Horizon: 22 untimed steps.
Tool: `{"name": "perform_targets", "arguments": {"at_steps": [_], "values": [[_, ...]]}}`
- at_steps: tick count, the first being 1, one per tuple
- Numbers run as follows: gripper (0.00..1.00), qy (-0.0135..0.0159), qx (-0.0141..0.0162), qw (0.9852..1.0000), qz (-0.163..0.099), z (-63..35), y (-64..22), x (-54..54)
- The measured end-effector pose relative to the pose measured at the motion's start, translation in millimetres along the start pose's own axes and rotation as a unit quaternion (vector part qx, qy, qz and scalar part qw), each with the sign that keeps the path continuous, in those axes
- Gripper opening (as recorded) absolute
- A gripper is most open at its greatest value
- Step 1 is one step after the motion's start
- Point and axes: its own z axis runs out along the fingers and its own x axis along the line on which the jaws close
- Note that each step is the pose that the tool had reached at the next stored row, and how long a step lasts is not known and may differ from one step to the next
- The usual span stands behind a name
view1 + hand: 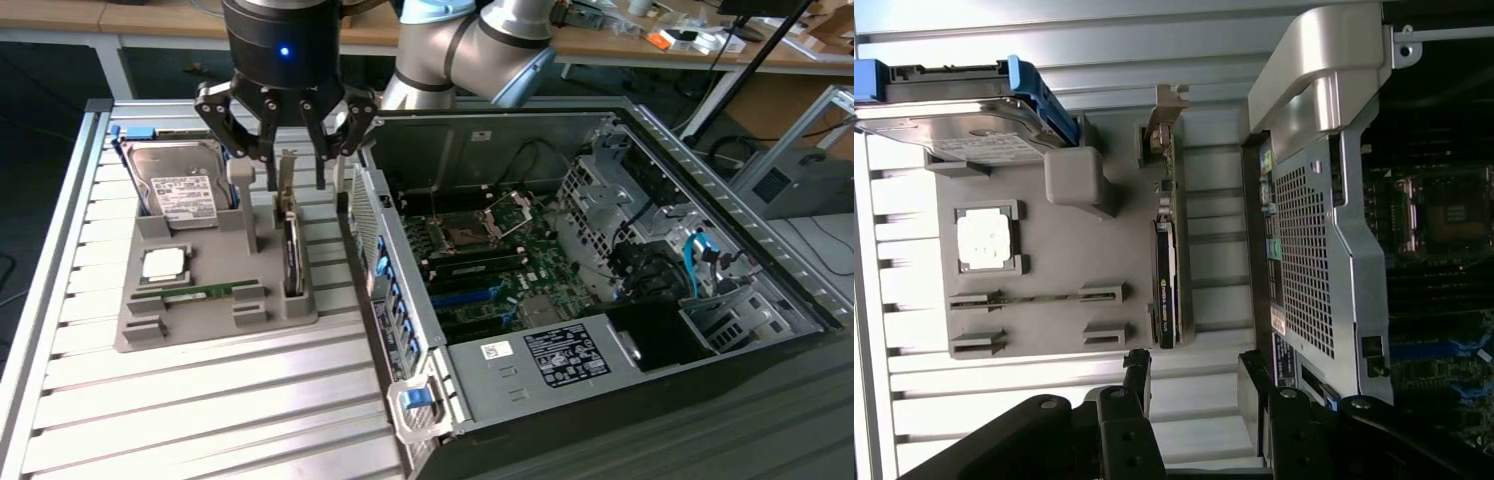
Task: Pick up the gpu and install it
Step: 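Pick up the gpu and move the gpu toward the slot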
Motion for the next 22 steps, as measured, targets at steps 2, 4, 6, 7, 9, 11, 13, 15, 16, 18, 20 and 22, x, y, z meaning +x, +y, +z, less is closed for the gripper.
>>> {"name": "perform_targets", "arguments": {"at_steps": [2, 4, 6, 7, 9, 11, 13, 15, 16, 18, 20, 22], "values": [[0.48, 0.0000, 0.0000, 1.0000, 0.000, 0.6, 0.0, 0.0], [0.48, 0.0000, 0.0000, 1.0000, 0.000, 1.2, 0.0, 0.0], [0.48, 0.0000, 0.0000, 1.0000, 0.000, 1.7, -0.1, 0.0], [0.48, 0.0000, 0.0000, 1.0000, 0.000, 1.9, -0.1, 0.0], [0.48, 0.0000, 0.0000, 1.0000, 0.000, 2.3, -0.1, 0.1], [0.48, 0.0000, 0.0000, 1.0000, 0.000, 2.7, -0.1, 0.1], [0.48, 0.0000, 0.0000, 1.0000, 0.000, 5.3, -0.2, 0.1], [0.48, 0.0000, 0.0000, 1.0000, 0.000, 9.2, -0.4, 0.2], [0.48, 0.0000, 0.0000, 1.0000, 0.000, 11.1, -0.5, 0.3], [0.48, 0.0000, 0.0000, 1.0000, 0.000, 15.8, -0.7, 0.4], [0.48, 0.0000, 0.0000, 1.0000, 0.000, 19.8, -0.9, 0.5], [0.48, 0.0000, 0.0000, 1.0000, 0.000, 21.9, -1.0, 0.6]]}}
